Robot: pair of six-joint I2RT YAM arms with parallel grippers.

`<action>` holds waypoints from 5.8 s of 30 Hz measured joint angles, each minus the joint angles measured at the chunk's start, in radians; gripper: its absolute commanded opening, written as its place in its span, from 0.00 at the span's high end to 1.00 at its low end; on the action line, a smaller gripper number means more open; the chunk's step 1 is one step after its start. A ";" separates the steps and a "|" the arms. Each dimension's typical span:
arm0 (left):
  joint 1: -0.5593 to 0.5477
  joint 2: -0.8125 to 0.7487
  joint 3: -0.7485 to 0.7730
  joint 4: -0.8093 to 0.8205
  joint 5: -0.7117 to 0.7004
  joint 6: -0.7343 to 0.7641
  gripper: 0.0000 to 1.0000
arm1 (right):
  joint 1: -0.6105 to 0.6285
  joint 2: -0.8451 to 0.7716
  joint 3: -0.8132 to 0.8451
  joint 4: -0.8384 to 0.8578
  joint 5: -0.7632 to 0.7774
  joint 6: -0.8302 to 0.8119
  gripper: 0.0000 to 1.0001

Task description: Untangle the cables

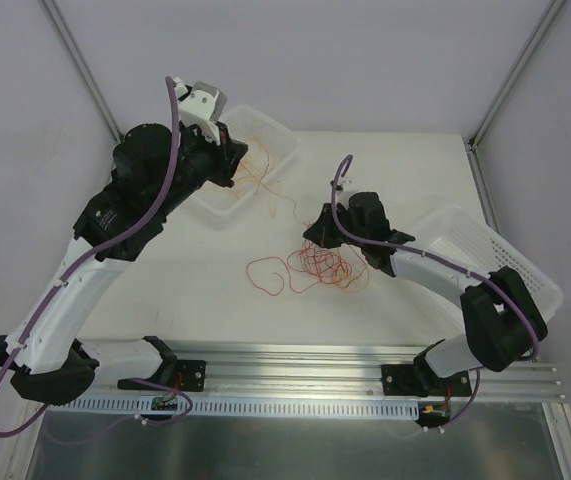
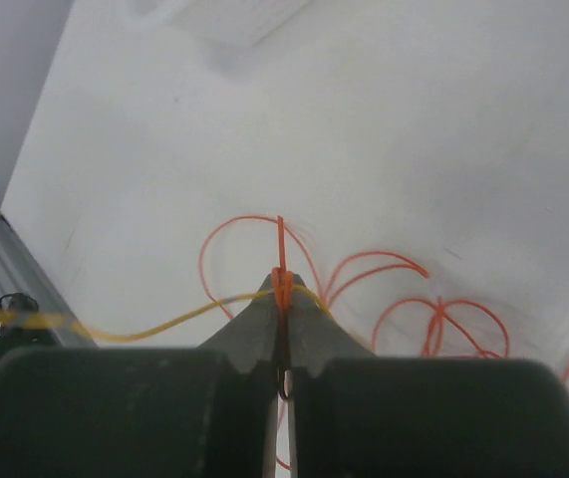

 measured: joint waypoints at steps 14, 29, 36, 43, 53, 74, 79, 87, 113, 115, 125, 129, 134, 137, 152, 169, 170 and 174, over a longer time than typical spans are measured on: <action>0.216 -0.127 -0.125 -0.052 -0.280 0.164 1.00 | -0.218 -0.099 -0.095 -0.329 0.134 0.000 0.96; 0.278 0.114 0.090 -0.060 -0.168 0.139 1.00 | -0.189 -0.123 0.097 -0.565 0.104 -0.068 0.06; 0.370 0.313 0.223 0.006 -0.101 0.133 1.00 | -0.167 -0.236 0.113 -0.652 0.105 -0.119 0.01; 0.457 0.481 0.266 0.081 -0.027 0.069 1.00 | -0.166 -0.327 0.111 -0.710 0.121 -0.142 0.00; 0.532 0.735 0.168 0.160 0.057 -0.061 0.41 | -0.166 -0.386 0.086 -0.769 0.137 -0.158 0.00; 0.153 0.176 -0.423 0.192 0.197 -0.106 0.12 | -0.166 -0.208 0.085 -0.790 0.175 -0.107 0.19; 0.022 0.241 -0.470 0.182 0.204 -0.147 0.13 | -0.166 -0.187 0.057 -0.775 0.173 -0.060 0.26; -0.097 0.486 -0.386 0.179 0.210 -0.214 0.17 | -0.137 -0.164 -0.026 -0.748 0.203 0.110 0.26; -0.123 0.775 -0.384 0.256 0.140 -0.291 1.00 | -0.046 -0.042 -0.085 -0.628 0.411 0.418 0.67; -0.121 0.756 -0.414 0.277 0.129 -0.303 1.00 | -0.035 -0.037 -0.085 -0.630 0.414 0.418 0.78; 0.008 0.635 -0.579 0.296 0.121 -0.343 1.00 | 0.024 -0.115 0.036 -0.761 0.466 0.324 0.99; 0.056 0.603 -0.622 0.302 0.121 -0.360 1.00 | 0.021 -0.206 0.153 -0.834 0.482 0.204 0.99; 0.074 0.584 -0.649 0.314 0.114 -0.365 1.00 | -0.012 -0.311 0.325 -0.929 0.477 0.041 0.99; 0.075 0.581 -0.655 0.321 0.113 -0.365 1.00 | -0.061 -0.359 0.449 -0.993 0.463 -0.043 0.99; 0.077 0.573 -0.671 0.333 0.106 -0.370 1.00 | -0.109 -0.600 0.819 -1.033 0.419 -0.314 0.99; 0.101 0.322 -0.808 0.261 0.117 -0.375 0.67 | -0.110 -0.441 0.351 -0.840 0.097 -0.155 0.99; 0.101 0.288 -0.816 0.259 0.125 -0.369 0.61 | -0.110 -0.410 0.305 -0.826 0.077 -0.138 0.99; 0.100 0.156 -0.850 0.261 0.146 -0.350 0.40 | -0.110 -0.363 0.209 -0.810 0.021 -0.099 0.99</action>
